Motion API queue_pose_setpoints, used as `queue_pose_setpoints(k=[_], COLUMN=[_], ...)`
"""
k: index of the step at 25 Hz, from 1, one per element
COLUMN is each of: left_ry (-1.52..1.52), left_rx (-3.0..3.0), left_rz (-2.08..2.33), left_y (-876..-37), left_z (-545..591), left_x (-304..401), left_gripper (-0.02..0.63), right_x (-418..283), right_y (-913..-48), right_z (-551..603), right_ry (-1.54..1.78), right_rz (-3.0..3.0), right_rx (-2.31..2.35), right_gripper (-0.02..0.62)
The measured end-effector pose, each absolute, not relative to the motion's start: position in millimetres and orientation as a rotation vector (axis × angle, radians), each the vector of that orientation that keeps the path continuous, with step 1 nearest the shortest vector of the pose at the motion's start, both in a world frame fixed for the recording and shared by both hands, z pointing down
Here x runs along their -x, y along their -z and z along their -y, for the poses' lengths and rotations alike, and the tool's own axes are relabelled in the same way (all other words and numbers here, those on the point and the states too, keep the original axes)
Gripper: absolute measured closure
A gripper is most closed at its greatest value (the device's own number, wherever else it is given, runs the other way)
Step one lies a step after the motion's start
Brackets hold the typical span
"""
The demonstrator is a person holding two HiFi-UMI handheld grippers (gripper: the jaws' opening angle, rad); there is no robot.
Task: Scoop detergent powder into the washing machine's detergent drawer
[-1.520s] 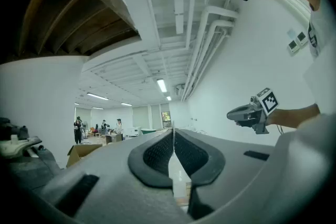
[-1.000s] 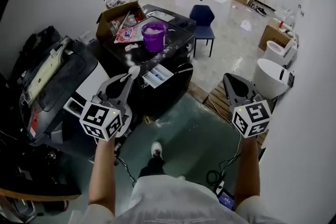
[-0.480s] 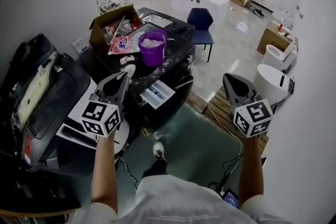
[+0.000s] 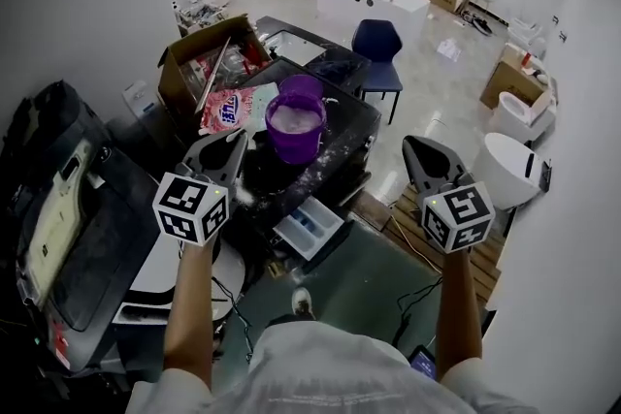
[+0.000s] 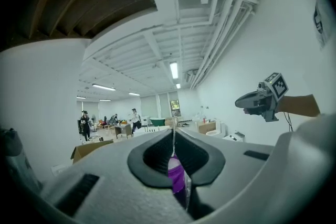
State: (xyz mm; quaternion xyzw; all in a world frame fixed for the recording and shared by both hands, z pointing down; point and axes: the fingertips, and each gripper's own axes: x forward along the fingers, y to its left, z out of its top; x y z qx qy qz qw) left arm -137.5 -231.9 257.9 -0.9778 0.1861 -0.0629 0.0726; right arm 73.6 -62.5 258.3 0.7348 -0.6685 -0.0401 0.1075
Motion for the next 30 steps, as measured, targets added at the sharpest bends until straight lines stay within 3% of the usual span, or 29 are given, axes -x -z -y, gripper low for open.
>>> queue_pose_setpoints(k=[15,30], left_ry=[0.434,1.023], left_rx=[2.974,2.832], left_rz=[-0.519,-0.286], left_y=[-321,-397], left_z=[330,354], left_x=[33,-51], left_gripper=[0.592,0.592], right_x=[-146,-181], right_y=[-313,-367], right_z=[164,218], right_ry=[-0.025,-0.162], right_rz=[2.013,2.205], right_rx=[-2.119,-1.923], right_gripper=[0.592,0.591])
